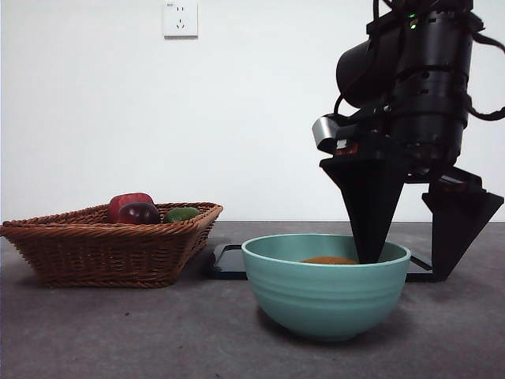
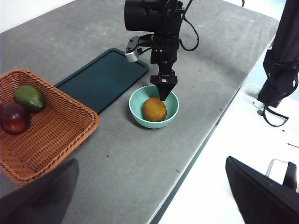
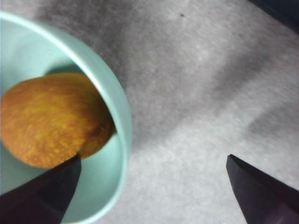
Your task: Pick up the wifruite, put it on the bowl, pick up the plate, put it on desk
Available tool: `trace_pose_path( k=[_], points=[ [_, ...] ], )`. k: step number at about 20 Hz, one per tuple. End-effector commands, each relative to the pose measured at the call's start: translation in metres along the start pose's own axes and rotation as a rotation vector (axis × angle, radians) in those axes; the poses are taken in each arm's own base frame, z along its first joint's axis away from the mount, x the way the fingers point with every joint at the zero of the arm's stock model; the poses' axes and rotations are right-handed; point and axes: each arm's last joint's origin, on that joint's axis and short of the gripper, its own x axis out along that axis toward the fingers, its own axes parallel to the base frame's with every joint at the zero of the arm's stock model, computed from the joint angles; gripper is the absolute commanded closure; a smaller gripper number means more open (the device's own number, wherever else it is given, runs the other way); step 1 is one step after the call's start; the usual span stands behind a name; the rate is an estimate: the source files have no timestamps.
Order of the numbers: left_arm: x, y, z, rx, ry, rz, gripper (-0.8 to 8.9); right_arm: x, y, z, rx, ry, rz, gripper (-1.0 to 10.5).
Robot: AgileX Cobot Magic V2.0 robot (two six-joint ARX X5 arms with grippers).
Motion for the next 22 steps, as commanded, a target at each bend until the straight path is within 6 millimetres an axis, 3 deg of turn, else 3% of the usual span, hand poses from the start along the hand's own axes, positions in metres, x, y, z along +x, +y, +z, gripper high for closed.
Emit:
trace_pose_path(
  k=[1, 5, 8, 13, 19, 22],
  points=[
    [-0.002, 0.000, 0.002, 0.005, -0.016, -0.005, 3.13, 0.007, 0.002, 0.007, 0.021, 0.009, -0.004, 4.7],
    [-0.002, 0.000, 0.002, 0.005, -0.016, -0.005, 3.13, 0.015, 0.001, 0.010, 0.033, 0.019, -0.004, 5.7],
    [-0.002, 0.000, 0.002, 0.005, -0.016, -0.005, 3.13, 0.016, 0.003, 0.013, 0.038, -0.011, -0.001, 7.4],
    [-0.002, 0.000, 0.002, 0.005, -0.016, -0.005, 3.13, 0.016, 0.007, 0.016, 0.043, -0.038, 0.008, 9.2],
    [-0.002, 0.000, 0.002, 0.005, -0.016, -0.005, 3.13, 0.013, 0.008, 0.019, 0.081, -0.048, -0.003, 9.4],
    [-0.002, 0.000, 0.002, 0.005, -0.016, -0.005, 3.13, -0.005, 0.010, 0.028, 0.087, -0.092, -0.043, 9.4]
  ],
)
